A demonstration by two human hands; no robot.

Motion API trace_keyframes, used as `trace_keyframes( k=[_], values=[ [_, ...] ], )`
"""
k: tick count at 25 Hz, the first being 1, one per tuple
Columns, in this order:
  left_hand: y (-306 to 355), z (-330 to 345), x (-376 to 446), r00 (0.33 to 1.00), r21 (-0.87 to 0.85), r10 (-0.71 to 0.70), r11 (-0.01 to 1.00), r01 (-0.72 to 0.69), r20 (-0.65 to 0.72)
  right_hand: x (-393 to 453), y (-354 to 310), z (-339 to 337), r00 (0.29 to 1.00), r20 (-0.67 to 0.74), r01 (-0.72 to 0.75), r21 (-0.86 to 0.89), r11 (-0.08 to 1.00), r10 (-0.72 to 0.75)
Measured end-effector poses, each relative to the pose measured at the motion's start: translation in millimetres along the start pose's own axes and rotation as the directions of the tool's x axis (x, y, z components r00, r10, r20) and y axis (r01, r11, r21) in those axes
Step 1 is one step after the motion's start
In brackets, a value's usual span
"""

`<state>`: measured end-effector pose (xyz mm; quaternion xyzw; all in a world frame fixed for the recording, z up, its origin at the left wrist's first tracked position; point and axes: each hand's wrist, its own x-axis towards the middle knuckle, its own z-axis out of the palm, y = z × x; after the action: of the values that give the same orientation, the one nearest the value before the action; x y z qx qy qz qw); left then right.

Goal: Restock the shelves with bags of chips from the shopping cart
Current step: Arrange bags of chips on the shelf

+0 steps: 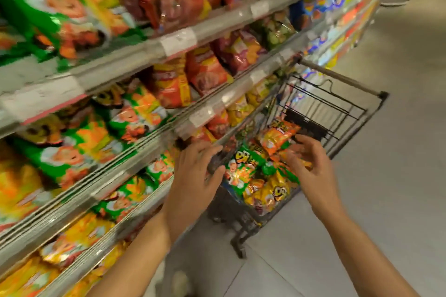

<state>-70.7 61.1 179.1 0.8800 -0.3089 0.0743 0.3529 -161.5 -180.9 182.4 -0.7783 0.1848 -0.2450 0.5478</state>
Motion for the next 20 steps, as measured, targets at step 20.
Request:
trace_keyframes(
  k=[20],
  values=[
    [-151.7,411.3,329.3,0.645,0.109,-0.251,0.962,0.252,0.722,210.8,262.2,13.2,0.597,-0.095,-0.797,0.043,0.603,0.797]
  ],
)
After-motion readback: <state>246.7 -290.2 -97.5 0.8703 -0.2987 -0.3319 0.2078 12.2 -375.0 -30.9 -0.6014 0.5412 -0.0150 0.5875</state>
